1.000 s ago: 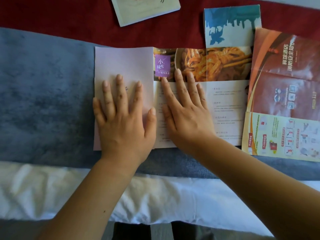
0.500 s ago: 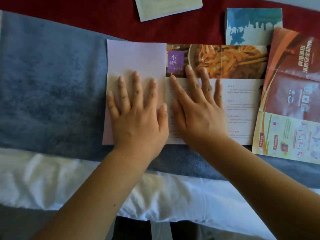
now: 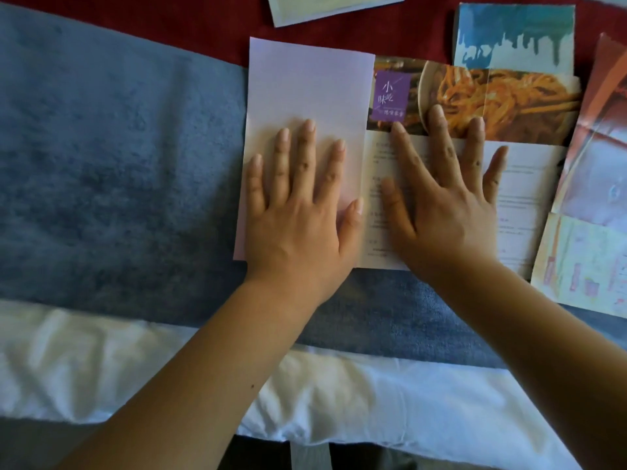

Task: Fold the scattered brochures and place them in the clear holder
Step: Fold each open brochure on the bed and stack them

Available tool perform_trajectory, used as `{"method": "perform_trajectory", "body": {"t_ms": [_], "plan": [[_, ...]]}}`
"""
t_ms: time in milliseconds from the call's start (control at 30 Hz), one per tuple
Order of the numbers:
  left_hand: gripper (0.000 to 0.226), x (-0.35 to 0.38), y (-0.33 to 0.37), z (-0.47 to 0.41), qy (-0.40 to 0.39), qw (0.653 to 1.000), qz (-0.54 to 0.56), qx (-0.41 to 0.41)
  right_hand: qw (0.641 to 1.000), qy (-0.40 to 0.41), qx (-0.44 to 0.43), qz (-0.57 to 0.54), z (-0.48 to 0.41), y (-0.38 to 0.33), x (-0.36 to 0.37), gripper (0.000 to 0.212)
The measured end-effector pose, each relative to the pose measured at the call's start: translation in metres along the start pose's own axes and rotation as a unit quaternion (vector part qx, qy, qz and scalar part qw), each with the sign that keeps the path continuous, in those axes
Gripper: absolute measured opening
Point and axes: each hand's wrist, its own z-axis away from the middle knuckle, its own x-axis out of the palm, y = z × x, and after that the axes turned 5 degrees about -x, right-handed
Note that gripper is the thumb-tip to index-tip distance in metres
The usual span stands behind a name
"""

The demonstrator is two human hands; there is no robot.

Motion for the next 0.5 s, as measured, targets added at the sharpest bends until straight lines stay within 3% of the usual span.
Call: {"method": "perform_trajectory", "body": {"t_ms": [500], "plan": [[0.062, -0.007, -0.12, 0.014, 0.044, 0.998, -0.039, -0.006, 0.992, -0.016, -0.124, -0.019, -0.02, -0.068, 0.01, 0.066]]}}
